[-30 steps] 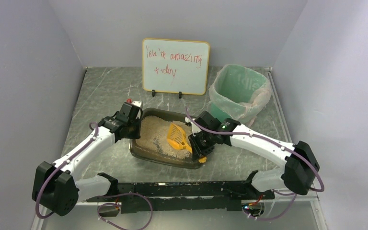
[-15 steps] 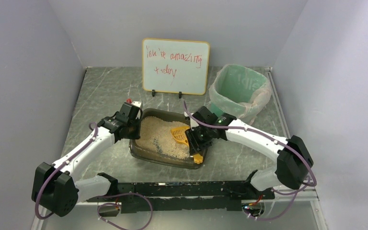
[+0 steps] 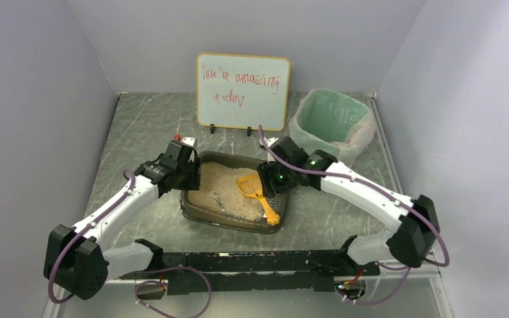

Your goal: Clean the litter box

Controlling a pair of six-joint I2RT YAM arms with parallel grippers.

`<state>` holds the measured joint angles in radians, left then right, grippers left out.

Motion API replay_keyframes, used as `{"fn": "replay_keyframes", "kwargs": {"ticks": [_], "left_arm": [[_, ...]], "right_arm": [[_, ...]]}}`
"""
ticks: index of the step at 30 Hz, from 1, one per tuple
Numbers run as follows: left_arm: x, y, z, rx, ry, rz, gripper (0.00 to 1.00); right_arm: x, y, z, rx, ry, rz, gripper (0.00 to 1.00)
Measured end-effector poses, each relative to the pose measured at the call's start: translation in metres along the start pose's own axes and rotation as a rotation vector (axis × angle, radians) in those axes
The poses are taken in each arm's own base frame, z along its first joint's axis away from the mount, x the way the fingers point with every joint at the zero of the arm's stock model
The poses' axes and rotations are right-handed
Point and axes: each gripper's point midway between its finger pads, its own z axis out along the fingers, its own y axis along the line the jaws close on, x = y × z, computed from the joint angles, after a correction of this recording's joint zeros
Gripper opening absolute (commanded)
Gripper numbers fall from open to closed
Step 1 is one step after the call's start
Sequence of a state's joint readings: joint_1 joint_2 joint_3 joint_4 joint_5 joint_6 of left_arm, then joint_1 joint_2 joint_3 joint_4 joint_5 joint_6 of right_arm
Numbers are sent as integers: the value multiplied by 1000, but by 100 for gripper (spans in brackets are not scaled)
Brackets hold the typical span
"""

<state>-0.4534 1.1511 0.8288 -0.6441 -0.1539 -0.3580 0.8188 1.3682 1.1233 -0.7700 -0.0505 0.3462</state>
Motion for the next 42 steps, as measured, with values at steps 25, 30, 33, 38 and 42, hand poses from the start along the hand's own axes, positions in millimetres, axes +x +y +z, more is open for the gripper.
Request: {"fn": "replay_keyframes", "kwargs": {"ticks": [25, 30, 33, 38, 42], "left_arm": [[-88, -16, -63, 53, -212, -17, 97], [-110, -22, -91, 98, -295, 4, 97], [-115, -29, -108, 156, -335, 29, 96], [-112, -54, -136, 335, -371, 68, 96], [-102, -77, -157, 514, -427, 100, 96]], "right_arm": [[-27, -56, -122, 213, -534, 185, 100], [-27, -64, -147, 227, -629, 248, 100], [-25, -68, -157, 226, -668, 279, 100], [-16, -71, -166, 212, -697, 316, 100], [-10, -73, -173, 203, -716, 326, 100]]}}
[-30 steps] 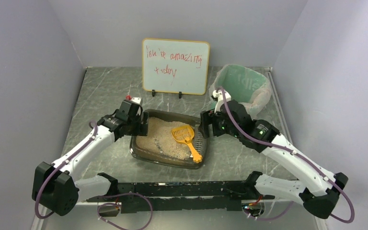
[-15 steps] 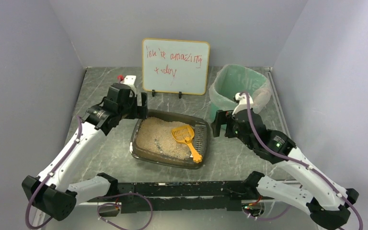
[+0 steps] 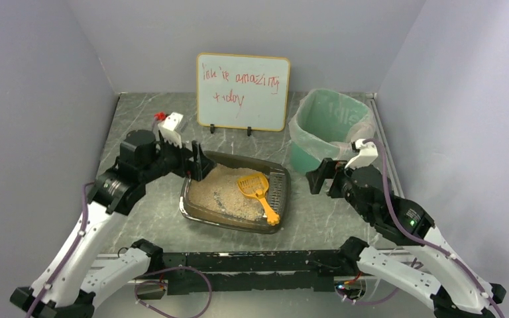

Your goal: Clean the litter box

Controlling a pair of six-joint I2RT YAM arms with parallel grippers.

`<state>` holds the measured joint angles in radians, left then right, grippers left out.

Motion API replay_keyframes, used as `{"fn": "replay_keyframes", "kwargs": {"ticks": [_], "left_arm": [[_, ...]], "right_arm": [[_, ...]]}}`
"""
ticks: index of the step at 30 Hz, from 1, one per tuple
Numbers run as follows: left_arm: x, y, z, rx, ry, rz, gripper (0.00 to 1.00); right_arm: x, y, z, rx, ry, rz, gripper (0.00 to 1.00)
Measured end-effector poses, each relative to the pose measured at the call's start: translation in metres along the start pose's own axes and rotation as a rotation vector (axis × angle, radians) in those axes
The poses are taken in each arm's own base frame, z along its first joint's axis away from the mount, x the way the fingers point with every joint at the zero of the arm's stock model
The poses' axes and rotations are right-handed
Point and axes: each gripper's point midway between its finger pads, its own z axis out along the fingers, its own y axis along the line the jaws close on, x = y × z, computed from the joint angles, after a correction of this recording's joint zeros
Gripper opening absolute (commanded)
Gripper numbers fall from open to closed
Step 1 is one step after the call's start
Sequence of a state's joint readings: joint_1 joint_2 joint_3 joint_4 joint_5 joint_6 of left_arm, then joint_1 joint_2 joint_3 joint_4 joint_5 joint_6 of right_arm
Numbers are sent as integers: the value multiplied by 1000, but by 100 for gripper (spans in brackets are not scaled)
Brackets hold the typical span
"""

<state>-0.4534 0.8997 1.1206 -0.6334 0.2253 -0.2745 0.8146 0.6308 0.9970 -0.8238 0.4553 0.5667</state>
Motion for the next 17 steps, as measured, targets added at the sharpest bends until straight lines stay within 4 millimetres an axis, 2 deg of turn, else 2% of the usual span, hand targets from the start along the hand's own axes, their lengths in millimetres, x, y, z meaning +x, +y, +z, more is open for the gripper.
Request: {"fn": "replay_keyframes", "kwargs": {"ticks": [5, 9, 17], "left_arm": [[17, -30, -18, 192, -57, 29, 97], [29, -43, -27, 292, -91, 57, 97], [50, -47, -25, 351, -85, 66, 97]], "right_arm": [[11, -9, -5, -14, -13, -6, 100], [12, -11, -10, -39, -32, -10, 100], [6, -2, -22, -125, -57, -26, 100]]}}
